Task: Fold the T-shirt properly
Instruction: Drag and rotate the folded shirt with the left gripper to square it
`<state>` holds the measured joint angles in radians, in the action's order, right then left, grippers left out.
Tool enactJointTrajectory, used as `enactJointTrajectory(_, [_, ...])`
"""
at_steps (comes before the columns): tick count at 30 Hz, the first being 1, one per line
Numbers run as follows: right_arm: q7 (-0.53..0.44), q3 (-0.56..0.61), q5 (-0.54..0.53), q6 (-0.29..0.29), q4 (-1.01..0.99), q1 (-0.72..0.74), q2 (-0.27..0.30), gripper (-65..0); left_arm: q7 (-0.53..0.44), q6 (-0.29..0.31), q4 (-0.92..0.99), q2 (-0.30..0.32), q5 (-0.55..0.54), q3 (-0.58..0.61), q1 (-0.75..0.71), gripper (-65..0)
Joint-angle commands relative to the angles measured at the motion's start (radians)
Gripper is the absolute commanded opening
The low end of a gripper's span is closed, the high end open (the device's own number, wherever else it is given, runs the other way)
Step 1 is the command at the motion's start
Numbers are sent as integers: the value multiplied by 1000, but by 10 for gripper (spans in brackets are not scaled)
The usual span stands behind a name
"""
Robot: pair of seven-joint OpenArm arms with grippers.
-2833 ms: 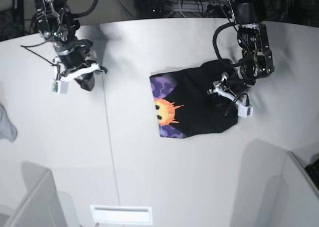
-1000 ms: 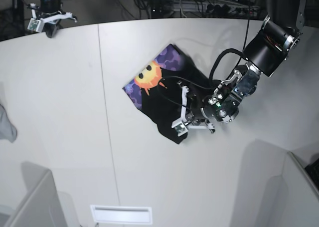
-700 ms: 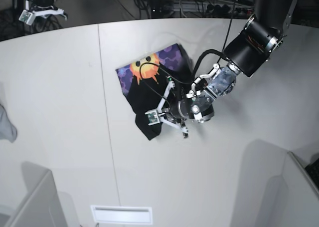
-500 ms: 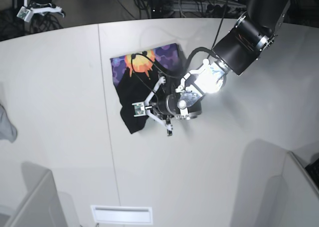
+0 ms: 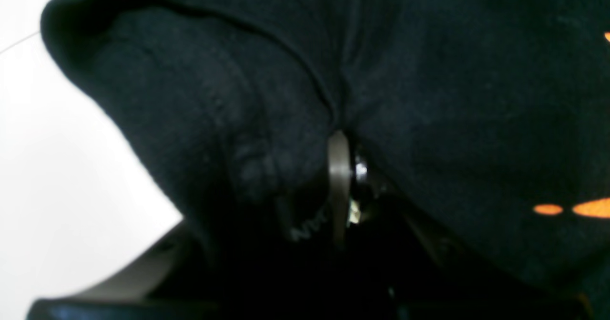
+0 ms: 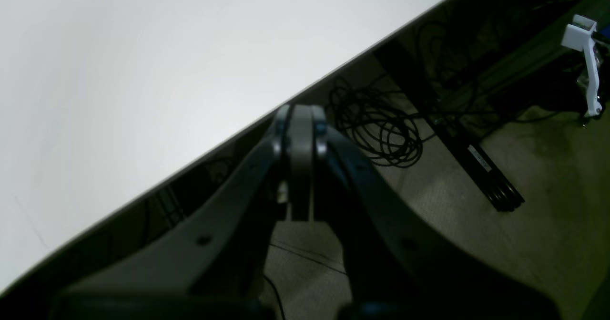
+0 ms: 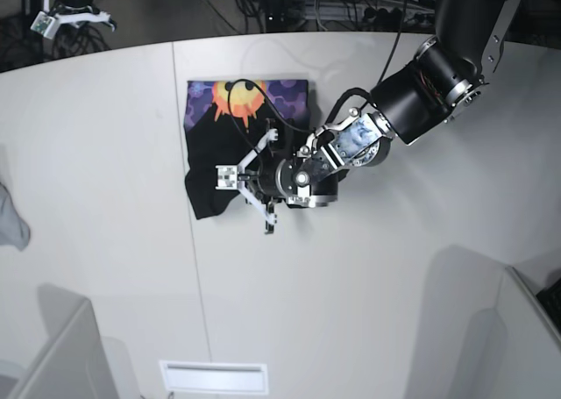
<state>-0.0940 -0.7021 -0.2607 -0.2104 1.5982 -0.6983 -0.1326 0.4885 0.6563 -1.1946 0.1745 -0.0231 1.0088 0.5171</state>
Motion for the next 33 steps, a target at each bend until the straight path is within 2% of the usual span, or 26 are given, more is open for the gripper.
enactJointTrajectory(1, [-25, -4, -5, -1, 14, -11, 6, -650, 54, 35, 8, -3, 13, 15, -10, -650])
enactJointTrajectory(11, [-23, -4, -5, -1, 14, 1, 6, -650, 52, 35, 2, -5, 13, 8, -7, -650])
enactJointTrajectory(18, [-23, -3, -4, -2, 14, -4, 6, -650, 57, 35, -107, 1, 15, 8, -5, -650])
enactJointTrajectory(20, [-23, -3, -4, -2, 14, -4, 6, -650, 98, 35, -121, 0, 15, 8, -4, -650])
enactJointTrajectory(21, [-23, -3, -2, -2, 14, -4, 6, -650, 129, 33, -124, -2, 15, 8, 7, -632])
enactJointTrajectory(23, [-23, -3, -2, -2, 14, -4, 6, -650, 169, 33, -126, -3, 15, 9, 16, -497])
enactJointTrajectory(26, [-23, -3, -1, -2, 14, -4, 8, -650, 177, 33, -126, -3, 13, 6, 27, -324])
enactJointTrajectory(28, [-23, -1, 1, -4, 14, -4, 9, -650, 177, 33, -126, 0, 13, 6, 41, -237])
enactJointTrajectory(30, [-23, -1, 1, -4, 14, -4, 11, -650, 177, 33, -127, 1, 13, 5, 50, -161])
enactJointTrajectory(33, [-23, -1, 1, -4, 14, -1, 12, -650, 174, 26, -161, 1, 13, -46, 51, -95])
